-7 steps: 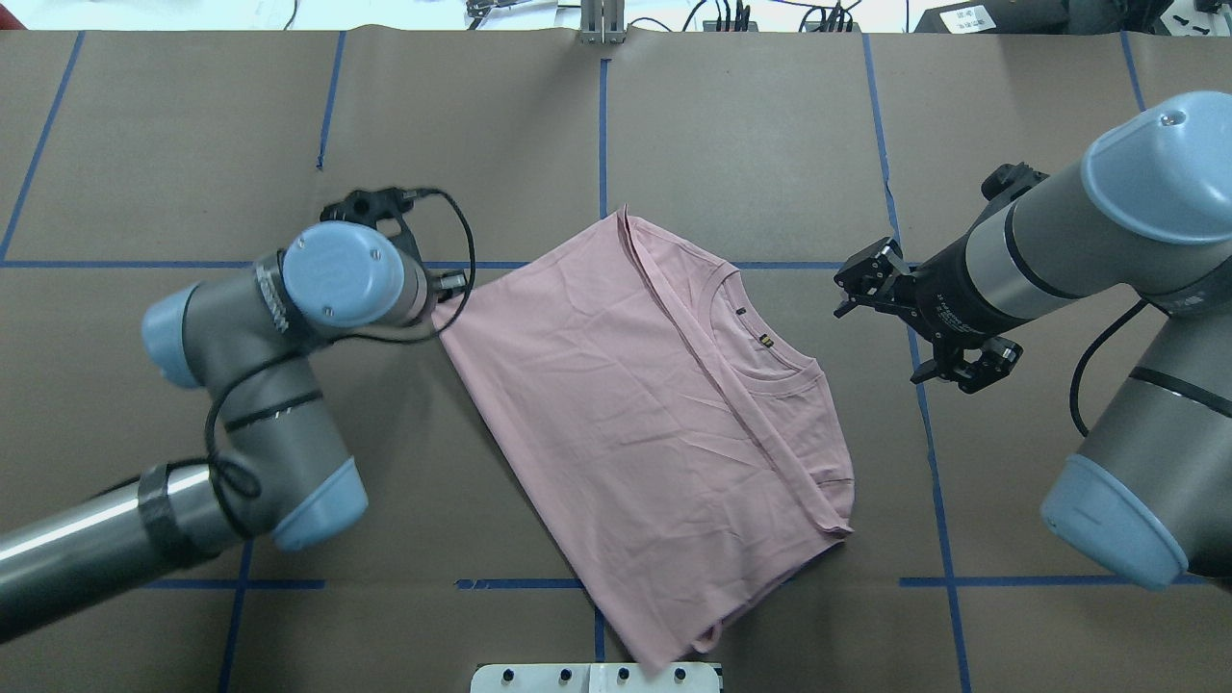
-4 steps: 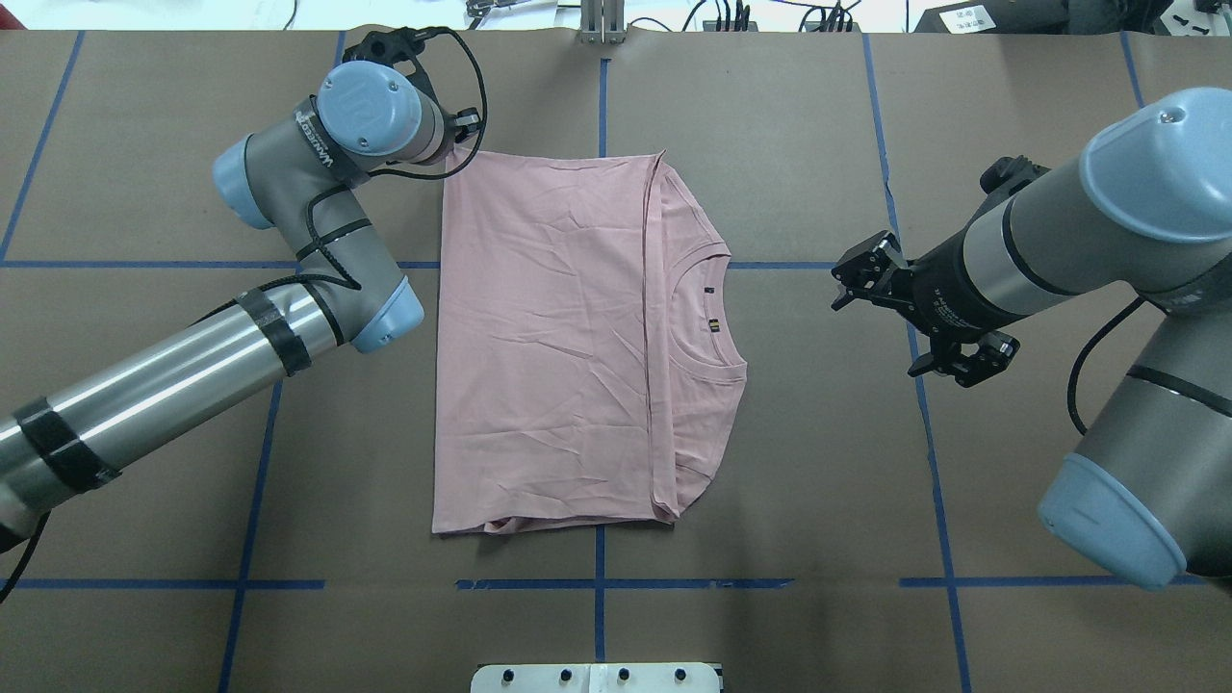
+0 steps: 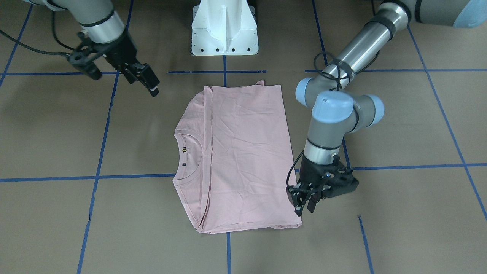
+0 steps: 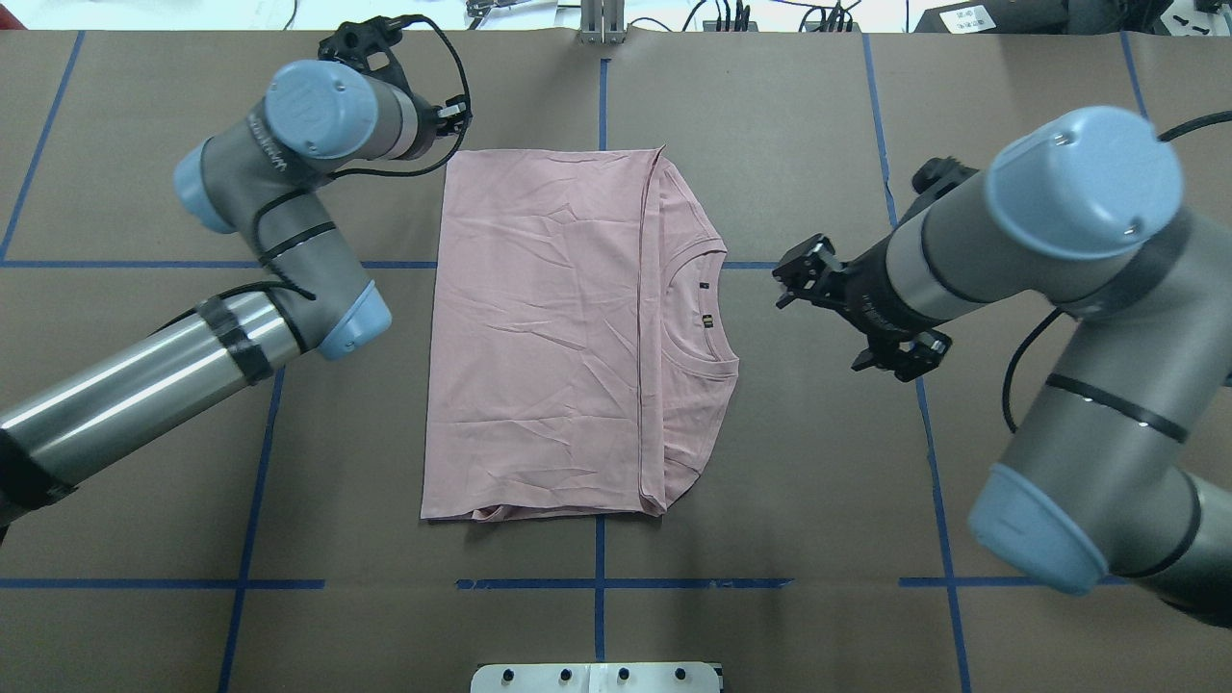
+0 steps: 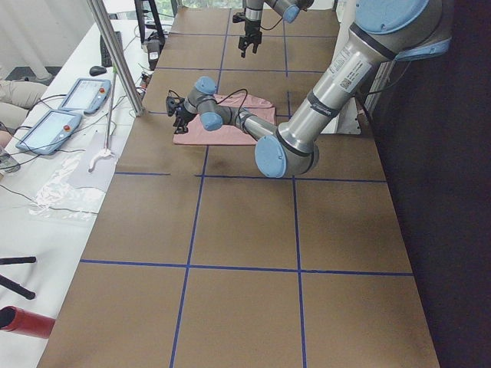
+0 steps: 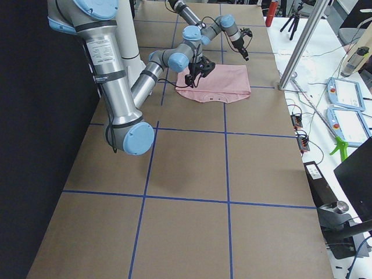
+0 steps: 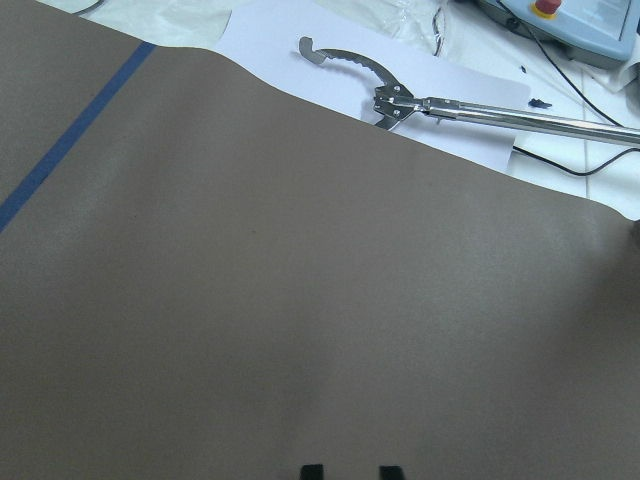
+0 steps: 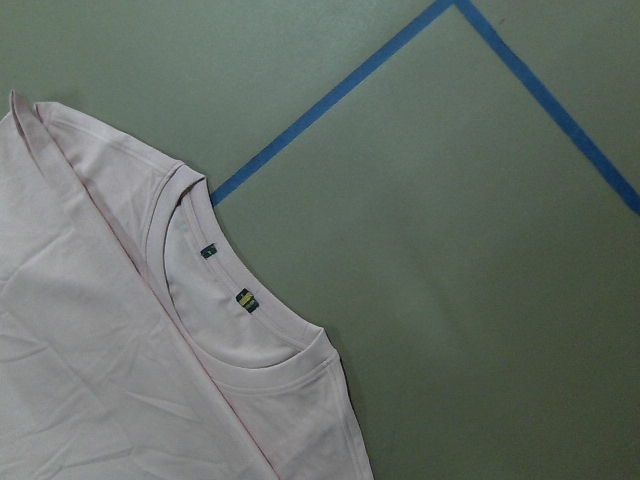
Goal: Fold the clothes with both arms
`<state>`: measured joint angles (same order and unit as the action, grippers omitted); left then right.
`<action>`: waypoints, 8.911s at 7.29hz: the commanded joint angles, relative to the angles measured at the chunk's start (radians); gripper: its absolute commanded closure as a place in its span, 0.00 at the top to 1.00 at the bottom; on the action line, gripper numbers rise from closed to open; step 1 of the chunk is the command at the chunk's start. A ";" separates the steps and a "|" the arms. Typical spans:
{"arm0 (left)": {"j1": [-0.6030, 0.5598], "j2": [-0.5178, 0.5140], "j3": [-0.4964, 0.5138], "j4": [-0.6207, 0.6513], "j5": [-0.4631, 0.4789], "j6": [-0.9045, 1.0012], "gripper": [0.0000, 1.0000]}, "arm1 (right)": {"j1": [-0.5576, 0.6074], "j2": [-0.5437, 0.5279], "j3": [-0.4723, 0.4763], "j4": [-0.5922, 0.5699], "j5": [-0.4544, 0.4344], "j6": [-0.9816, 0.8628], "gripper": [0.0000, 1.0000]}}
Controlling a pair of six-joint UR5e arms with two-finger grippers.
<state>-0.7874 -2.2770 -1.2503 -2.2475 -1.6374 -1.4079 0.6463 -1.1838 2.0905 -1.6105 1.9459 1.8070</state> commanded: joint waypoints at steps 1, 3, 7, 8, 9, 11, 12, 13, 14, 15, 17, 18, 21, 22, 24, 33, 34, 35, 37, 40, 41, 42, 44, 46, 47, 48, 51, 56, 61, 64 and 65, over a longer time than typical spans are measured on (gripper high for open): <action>-0.003 0.123 -0.200 0.026 -0.090 -0.006 0.46 | -0.161 0.123 -0.125 -0.006 -0.140 -0.008 1.00; -0.003 0.137 -0.224 0.051 -0.094 -0.005 0.46 | -0.270 0.206 -0.245 -0.011 -0.222 -0.065 1.00; -0.001 0.137 -0.230 0.057 -0.093 -0.008 0.46 | -0.339 0.295 -0.328 -0.200 -0.242 -0.407 1.00; -0.001 0.136 -0.230 0.057 -0.093 -0.008 0.46 | -0.350 0.324 -0.343 -0.254 -0.245 -0.444 1.00; -0.001 0.136 -0.230 0.057 -0.093 -0.008 0.46 | -0.352 0.323 -0.348 -0.255 -0.245 -0.449 1.00; -0.001 0.137 -0.230 0.057 -0.093 -0.008 0.46 | -0.353 0.329 -0.386 -0.255 -0.243 -0.518 1.00; 0.000 0.137 -0.230 0.057 -0.093 -0.008 0.46 | -0.359 0.323 -0.389 -0.256 -0.243 -0.518 1.00; -0.001 0.137 -0.230 0.057 -0.093 -0.008 0.46 | -0.366 0.328 -0.398 -0.256 -0.243 -0.518 1.00; -0.001 0.137 -0.230 0.057 -0.093 -0.008 0.46 | -0.369 0.323 -0.403 -0.255 -0.243 -0.520 1.00; -0.001 0.136 -0.230 0.057 -0.093 -0.008 0.46 | -0.370 0.325 -0.412 -0.255 -0.243 -0.525 1.00; -0.001 0.137 -0.230 0.057 -0.093 -0.008 0.46 | -0.369 0.317 -0.412 -0.256 -0.240 -0.525 1.00; -0.001 0.137 -0.230 0.057 -0.093 -0.008 0.46 | -0.366 0.308 -0.411 -0.259 -0.240 -0.525 1.00; -0.001 0.137 -0.235 0.057 -0.093 -0.008 0.46 | -0.327 0.183 -0.310 -0.264 -0.228 -0.570 1.00; -0.001 0.137 -0.236 0.057 -0.093 -0.008 0.46 | -0.315 0.127 -0.258 -0.267 -0.228 -0.607 1.00; -0.001 0.137 -0.242 0.057 -0.093 -0.008 0.46 | -0.297 0.116 -0.227 -0.295 -0.228 -0.635 1.00; -0.001 0.143 -0.279 0.106 -0.093 -0.008 0.46 | -0.320 0.122 -0.299 0.112 -0.243 0.310 0.70; -0.001 0.143 -0.279 0.105 -0.093 -0.008 0.46 | -0.324 0.125 -0.309 0.112 -0.245 0.322 0.70; 0.000 0.143 -0.279 0.106 -0.093 -0.008 0.46 | -0.323 0.130 -0.316 0.112 -0.245 0.324 0.70; -0.001 0.143 -0.281 0.106 -0.093 -0.008 0.46 | -0.323 0.130 -0.323 0.112 -0.245 0.324 0.70; -0.001 0.142 -0.281 0.106 -0.093 -0.010 0.46 | -0.321 0.131 -0.328 0.112 -0.248 0.324 0.70; -0.001 0.142 -0.281 0.106 -0.093 -0.010 0.46 | -0.321 0.133 -0.332 0.112 -0.248 0.325 0.66; -0.001 0.143 -0.281 0.106 -0.093 -0.010 0.46 | -0.323 0.135 -0.345 0.113 -0.248 0.330 0.63; -0.001 0.142 -0.281 0.106 -0.093 -0.010 0.46 | -0.323 0.136 -0.343 0.113 -0.248 0.330 0.08; 0.000 0.142 -0.281 0.106 -0.093 -0.010 0.47 | -0.323 0.138 -0.340 0.115 -0.245 0.325 0.00; -0.001 0.142 -0.281 0.106 -0.093 -0.010 0.47 | -0.323 0.138 -0.337 0.113 -0.246 0.324 0.00; 0.003 0.142 -0.291 0.108 -0.093 -0.017 0.47 | -0.323 0.136 -0.317 0.109 -0.245 0.322 0.00; 0.179 0.235 -0.641 0.355 -0.093 -0.265 0.47 | -0.310 0.122 -0.265 0.109 -0.233 0.315 0.00; 0.396 0.401 -0.730 0.425 -0.041 -0.370 0.68 | -0.304 0.116 -0.259 0.112 -0.232 0.315 0.00; 0.485 0.404 -0.690 0.422 -0.039 -0.506 0.67 | -0.306 0.104 -0.239 0.112 -0.232 0.315 0.00; 0.516 0.406 -0.650 0.422 -0.035 -0.510 0.59 | -0.306 0.102 -0.239 0.112 -0.234 0.315 0.00; 0.516 0.404 -0.653 0.422 -0.038 -0.510 0.58 | -0.306 0.102 -0.239 0.112 -0.234 0.315 0.00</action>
<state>-0.2755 -1.8723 -1.9052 -1.8255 -1.6728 -1.9165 0.3408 -1.0814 1.8514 -1.4987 1.7126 2.1215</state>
